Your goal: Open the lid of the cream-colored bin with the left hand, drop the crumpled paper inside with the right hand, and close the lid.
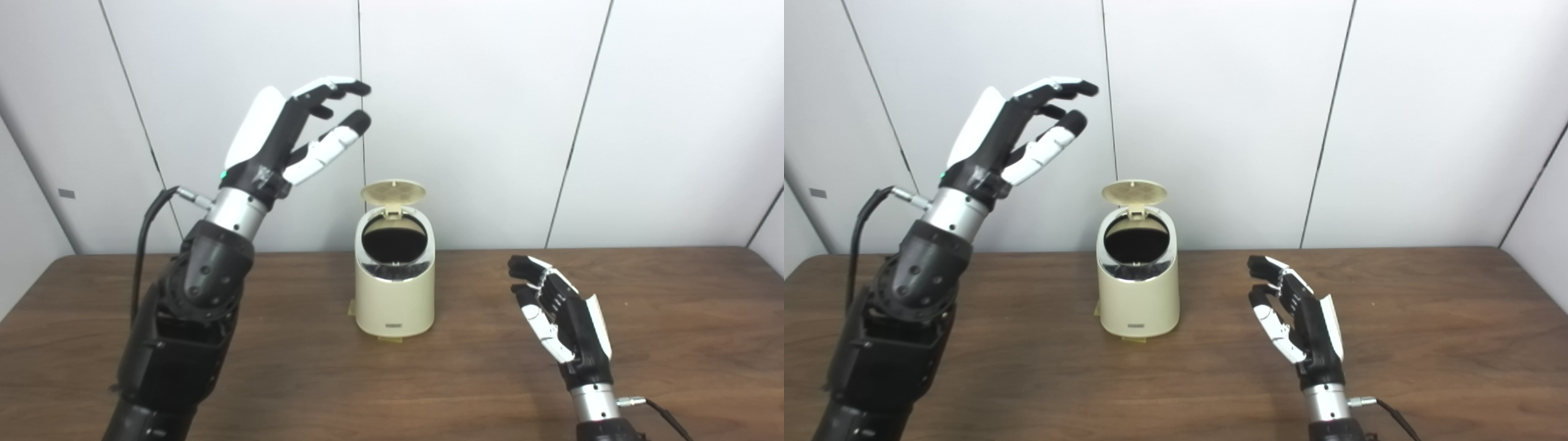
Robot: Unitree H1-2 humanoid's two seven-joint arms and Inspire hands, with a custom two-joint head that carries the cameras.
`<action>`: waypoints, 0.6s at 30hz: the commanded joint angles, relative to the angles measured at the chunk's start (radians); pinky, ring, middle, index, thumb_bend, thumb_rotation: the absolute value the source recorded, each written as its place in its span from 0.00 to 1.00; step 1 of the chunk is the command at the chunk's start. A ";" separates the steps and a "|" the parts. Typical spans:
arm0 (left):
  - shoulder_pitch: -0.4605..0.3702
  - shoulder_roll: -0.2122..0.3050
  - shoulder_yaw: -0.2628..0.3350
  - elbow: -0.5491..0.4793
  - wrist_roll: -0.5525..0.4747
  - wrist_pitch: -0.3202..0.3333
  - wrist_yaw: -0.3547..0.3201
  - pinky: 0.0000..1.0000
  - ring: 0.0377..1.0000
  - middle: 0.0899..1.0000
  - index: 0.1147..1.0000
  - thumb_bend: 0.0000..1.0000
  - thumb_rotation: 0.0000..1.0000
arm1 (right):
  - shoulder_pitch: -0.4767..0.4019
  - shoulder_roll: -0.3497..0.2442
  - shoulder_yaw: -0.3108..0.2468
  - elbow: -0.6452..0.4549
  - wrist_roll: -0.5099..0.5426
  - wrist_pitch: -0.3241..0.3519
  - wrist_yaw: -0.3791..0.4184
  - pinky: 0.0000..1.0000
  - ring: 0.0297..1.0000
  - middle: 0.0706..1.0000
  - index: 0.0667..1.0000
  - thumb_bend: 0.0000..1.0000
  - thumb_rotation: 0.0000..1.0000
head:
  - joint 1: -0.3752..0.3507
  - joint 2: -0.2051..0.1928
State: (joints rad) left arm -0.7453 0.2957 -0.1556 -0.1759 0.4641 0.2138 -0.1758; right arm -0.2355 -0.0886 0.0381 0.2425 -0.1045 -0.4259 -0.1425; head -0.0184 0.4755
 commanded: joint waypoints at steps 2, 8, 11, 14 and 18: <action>-0.094 0.001 -0.043 0.009 0.090 0.094 -0.051 0.81 0.89 0.84 0.79 0.80 1.00 | 0.050 0.027 0.021 0.040 -0.014 -0.043 -0.005 0.68 0.76 0.76 0.74 0.31 0.68 | -0.001 -0.001; -0.127 0.025 -0.131 0.098 0.183 0.089 -0.098 1.00 0.95 0.87 0.82 0.84 0.97 | 0.051 0.033 0.019 0.041 -0.011 -0.042 -0.002 0.68 0.76 0.76 0.73 0.29 0.65 | -0.007 -0.002; -0.132 0.030 -0.163 0.126 0.227 0.104 -0.123 1.00 0.96 0.88 0.83 0.87 1.00 | 0.047 0.032 0.022 0.048 -0.023 -0.043 0.001 0.69 0.76 0.76 0.73 0.32 0.70 | -0.010 -0.006; -0.122 0.030 -0.177 0.134 0.259 0.123 -0.141 0.99 0.96 0.89 0.83 0.88 0.98 | 0.044 0.030 0.026 0.047 -0.027 -0.043 0.003 0.68 0.76 0.75 0.73 0.31 0.70 | -0.012 -0.007; -0.098 0.031 -0.189 0.155 0.298 0.118 -0.134 1.00 0.95 0.89 0.83 0.90 1.00 | 0.037 0.033 0.025 0.057 -0.006 -0.042 0.015 0.68 0.75 0.75 0.72 0.30 0.64 | -0.016 -0.017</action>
State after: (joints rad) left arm -0.8144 0.3134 -0.3505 -0.0232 0.7324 0.3355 -0.3282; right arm -0.2389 -0.0863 0.0421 0.2457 -0.1106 -0.4261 -0.1278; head -0.0337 0.4572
